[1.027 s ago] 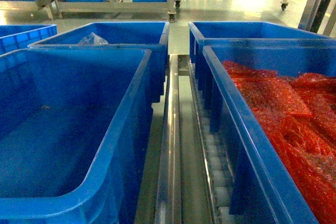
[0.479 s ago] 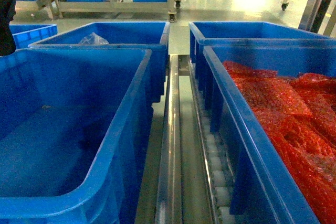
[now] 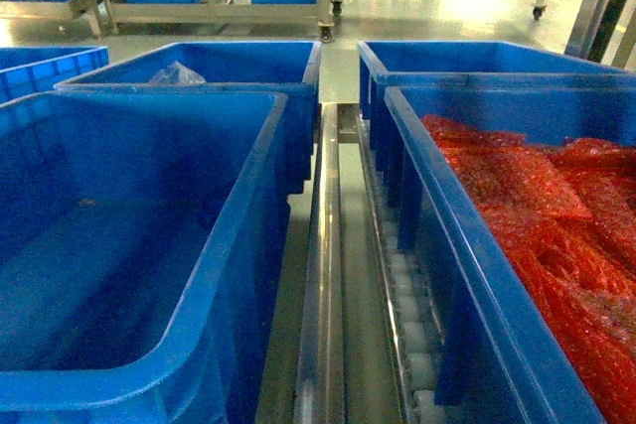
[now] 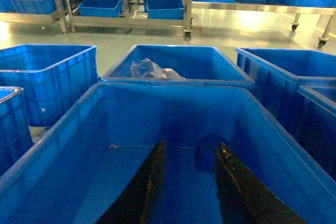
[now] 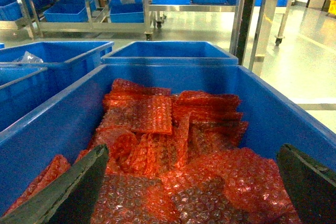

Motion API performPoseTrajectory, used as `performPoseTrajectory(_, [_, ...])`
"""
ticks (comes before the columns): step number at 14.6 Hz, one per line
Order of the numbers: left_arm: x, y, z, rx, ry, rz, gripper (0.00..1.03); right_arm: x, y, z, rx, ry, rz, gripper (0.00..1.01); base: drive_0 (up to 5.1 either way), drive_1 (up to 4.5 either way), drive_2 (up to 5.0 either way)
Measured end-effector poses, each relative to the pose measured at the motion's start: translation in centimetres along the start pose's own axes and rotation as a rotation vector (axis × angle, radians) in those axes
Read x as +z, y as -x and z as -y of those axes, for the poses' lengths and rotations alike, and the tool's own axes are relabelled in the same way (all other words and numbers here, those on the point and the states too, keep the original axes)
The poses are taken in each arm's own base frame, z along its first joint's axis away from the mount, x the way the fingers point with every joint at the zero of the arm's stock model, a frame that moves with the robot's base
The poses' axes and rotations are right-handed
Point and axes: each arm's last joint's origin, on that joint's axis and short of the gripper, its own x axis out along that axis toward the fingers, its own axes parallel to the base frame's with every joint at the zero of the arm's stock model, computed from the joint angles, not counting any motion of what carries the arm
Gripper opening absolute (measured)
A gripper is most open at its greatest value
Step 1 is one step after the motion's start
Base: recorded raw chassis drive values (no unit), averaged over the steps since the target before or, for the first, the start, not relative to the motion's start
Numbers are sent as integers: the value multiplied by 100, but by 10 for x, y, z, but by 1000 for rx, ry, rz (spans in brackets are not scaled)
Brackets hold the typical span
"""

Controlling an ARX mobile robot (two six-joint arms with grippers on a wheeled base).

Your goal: Pick blue part to blue bin on bottom shelf

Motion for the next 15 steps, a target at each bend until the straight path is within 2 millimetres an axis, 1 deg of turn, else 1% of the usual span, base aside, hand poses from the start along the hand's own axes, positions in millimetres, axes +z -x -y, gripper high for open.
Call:
performPoseTrajectory(1, [-2,4,-3,4,1,3,17,0,0,0,0,0,0,98,0,0,0])
performPoseTrajectory(2, [-6,9,-8,8,0,1,5,0,0,0,0,0,0,98,0,0,0])
performPoseTrajectory(3, [-11,14,-11,8,0,-4,2,0,0,0,0,0,0,98,0,0,0])
performPoseTrajectory(6, [-16,24,-17,5,0,1,2,0,0,0,0,0,0,98,0,0,0])
performPoseTrajectory(7, [-19,28,-23,-12,-1,-4,2,0,0,0,0,0,0,98,0,0,0])
performPoseTrajectory(8, [-21,31,-29,18,-1,-4,2,0,0,0,0,0,0,98,0,0,0])
performPoseTrajectory(12, [-24,39,-28,-1,-1,19,2,0,0,0,0,0,0,98,0,0,0])
performPoseTrajectory(13, [-30,41,-28,0,-1,8,2,0,0,0,0,0,0,98,0,0,0])
performPoseTrajectory(15, [-28,47,-28,0,-1,22,2,0,0,0,0,0,0,98,0,0,0])
